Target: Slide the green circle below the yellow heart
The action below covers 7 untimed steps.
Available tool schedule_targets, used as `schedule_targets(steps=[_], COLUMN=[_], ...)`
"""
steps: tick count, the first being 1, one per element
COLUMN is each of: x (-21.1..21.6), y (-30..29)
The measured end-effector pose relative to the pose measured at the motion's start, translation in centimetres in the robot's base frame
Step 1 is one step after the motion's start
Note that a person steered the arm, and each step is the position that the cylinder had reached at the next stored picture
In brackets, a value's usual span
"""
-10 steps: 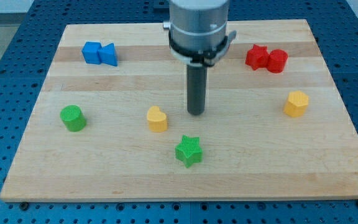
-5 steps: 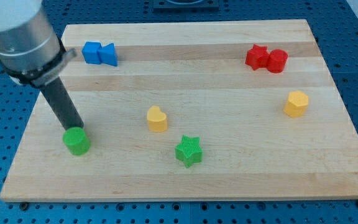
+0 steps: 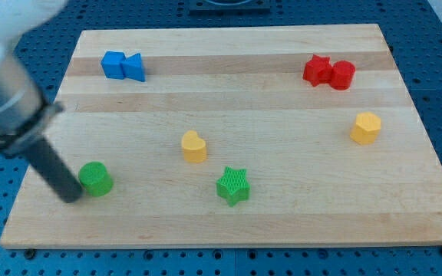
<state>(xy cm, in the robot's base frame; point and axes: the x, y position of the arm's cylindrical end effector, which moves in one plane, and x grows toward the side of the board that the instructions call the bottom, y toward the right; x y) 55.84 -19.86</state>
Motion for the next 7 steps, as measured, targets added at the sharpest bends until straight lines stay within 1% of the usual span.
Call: schedule_targets(steps=[1, 2, 3, 4, 5, 6, 7], x=[0.0, -0.4, -3.4, -3.1, -2.5, -2.5, -2.7], y=[2.1, -3.4, -4.7, 1.0, 8.4, 10.2, 10.1])
